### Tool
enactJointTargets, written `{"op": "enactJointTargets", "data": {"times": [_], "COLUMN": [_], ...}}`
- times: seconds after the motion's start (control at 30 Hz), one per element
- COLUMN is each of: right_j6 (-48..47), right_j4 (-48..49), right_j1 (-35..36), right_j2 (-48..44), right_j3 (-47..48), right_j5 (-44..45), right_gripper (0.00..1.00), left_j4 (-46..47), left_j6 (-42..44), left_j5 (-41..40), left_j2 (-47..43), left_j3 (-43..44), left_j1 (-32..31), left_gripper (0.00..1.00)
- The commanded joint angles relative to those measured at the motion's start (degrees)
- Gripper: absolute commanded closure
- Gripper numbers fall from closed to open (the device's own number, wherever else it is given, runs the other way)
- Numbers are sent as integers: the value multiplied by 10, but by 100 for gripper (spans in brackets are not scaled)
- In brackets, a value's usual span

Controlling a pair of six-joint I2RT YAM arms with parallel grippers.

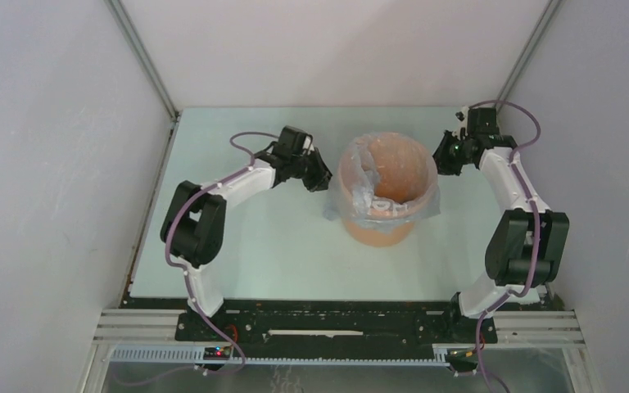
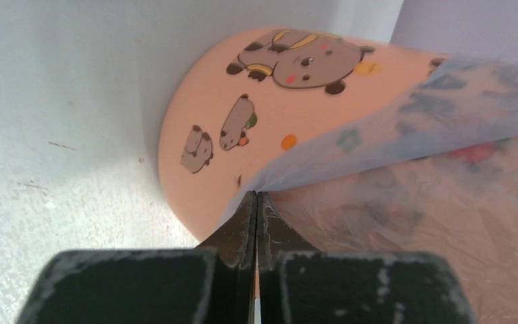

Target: Put the trash bags into the trash bin

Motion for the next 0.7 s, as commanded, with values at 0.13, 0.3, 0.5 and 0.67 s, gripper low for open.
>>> {"op": "enactJointTargets", "data": {"times": [0.13, 0.3, 0.5, 0.67], "right_j6": [-21, -21, -28, -2], "right_j4": [-45, -146, -193, -213], "right_j1": [-2, -3, 3, 93], "right_j2": [-57, -125, -237, -253], "right_j3": [4, 66, 131, 200], "right_j5": [99, 150, 184, 182], "right_gripper": [73, 41, 24, 26], "left_j4": [-23, -33, -12, 33], "left_j6": [28, 55, 35, 0], "left_j5": [-19, -8, 19, 28], "left_j2": [-51, -75, -84, -81], "left_j3": [-37, -39, -61, -92], "left_j1": [-11, -11, -22, -45], "left_gripper": [97, 78, 90, 93]}}
